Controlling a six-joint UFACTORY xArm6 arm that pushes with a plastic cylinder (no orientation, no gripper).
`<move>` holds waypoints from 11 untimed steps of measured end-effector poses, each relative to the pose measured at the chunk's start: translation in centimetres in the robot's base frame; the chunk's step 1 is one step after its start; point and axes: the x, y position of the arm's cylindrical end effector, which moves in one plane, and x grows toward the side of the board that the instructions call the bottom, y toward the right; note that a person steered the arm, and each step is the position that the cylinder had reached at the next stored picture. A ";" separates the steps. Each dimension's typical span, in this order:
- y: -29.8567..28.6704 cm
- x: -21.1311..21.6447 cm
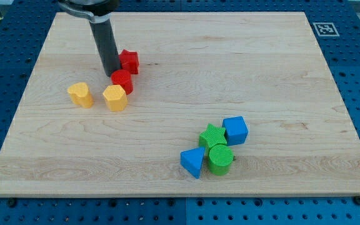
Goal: Place the red circle to the top left of the board
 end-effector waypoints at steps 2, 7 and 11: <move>1.3 1.3; 5.8 5.4; 4.4 1.0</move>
